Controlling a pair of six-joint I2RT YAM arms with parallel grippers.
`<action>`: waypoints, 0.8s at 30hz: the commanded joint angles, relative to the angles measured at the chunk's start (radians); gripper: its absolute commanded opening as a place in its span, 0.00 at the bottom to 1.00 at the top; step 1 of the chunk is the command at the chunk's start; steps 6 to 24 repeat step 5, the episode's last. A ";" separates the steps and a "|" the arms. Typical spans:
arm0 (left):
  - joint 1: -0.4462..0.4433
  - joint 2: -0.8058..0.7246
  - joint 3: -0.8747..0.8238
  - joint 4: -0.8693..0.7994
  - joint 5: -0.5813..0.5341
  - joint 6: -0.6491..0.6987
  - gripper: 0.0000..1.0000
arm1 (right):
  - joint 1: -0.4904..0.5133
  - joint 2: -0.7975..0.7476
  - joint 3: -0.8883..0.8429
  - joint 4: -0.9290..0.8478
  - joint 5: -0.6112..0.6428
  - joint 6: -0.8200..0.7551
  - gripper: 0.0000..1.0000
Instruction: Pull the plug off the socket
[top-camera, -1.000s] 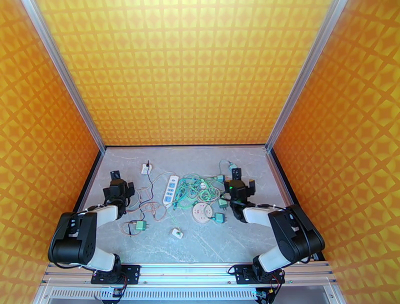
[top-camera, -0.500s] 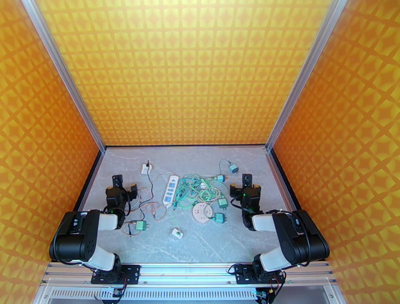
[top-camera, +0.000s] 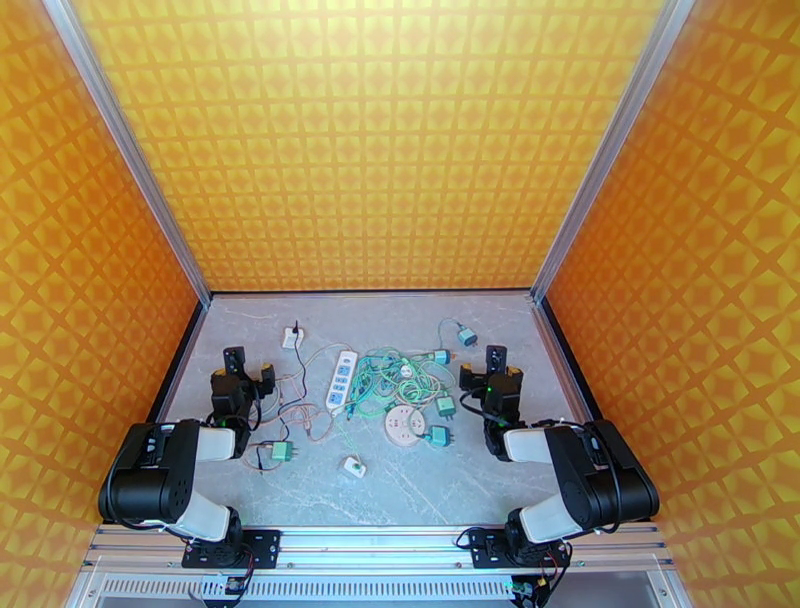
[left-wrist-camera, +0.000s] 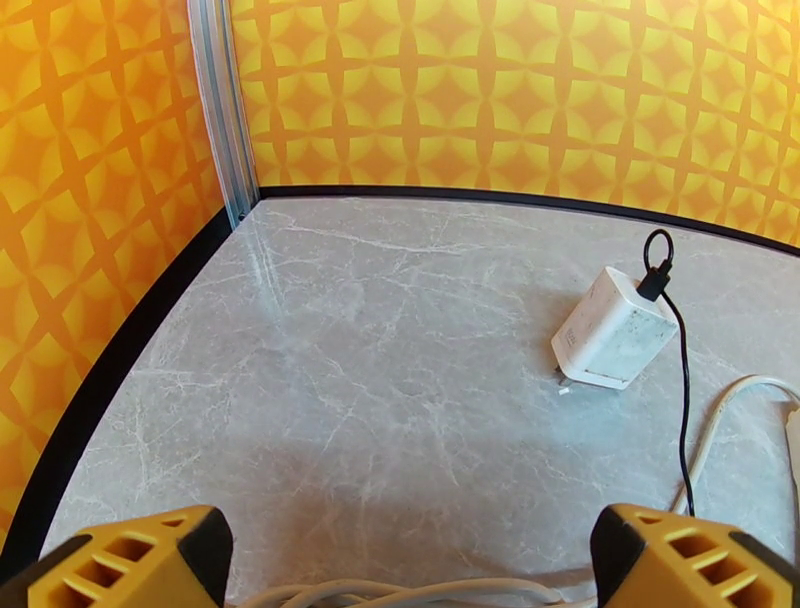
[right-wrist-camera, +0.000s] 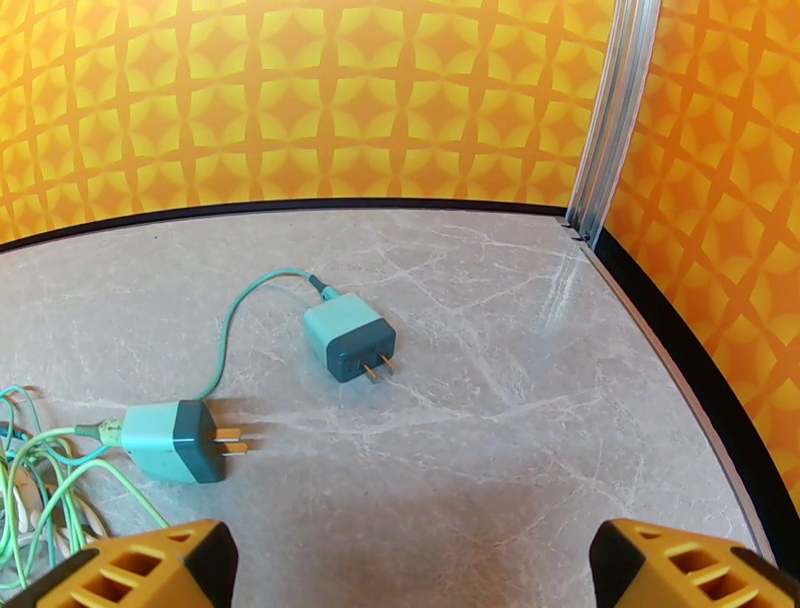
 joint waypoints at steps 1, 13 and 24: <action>0.007 0.004 -0.001 0.020 0.018 0.017 0.99 | -0.003 -0.003 0.009 0.021 0.016 0.014 0.98; 0.007 0.004 -0.001 0.020 0.019 0.017 0.99 | -0.004 -0.002 0.009 0.019 0.010 0.014 0.99; 0.007 0.004 -0.001 0.020 0.019 0.017 0.99 | -0.004 -0.002 0.009 0.019 0.010 0.014 0.99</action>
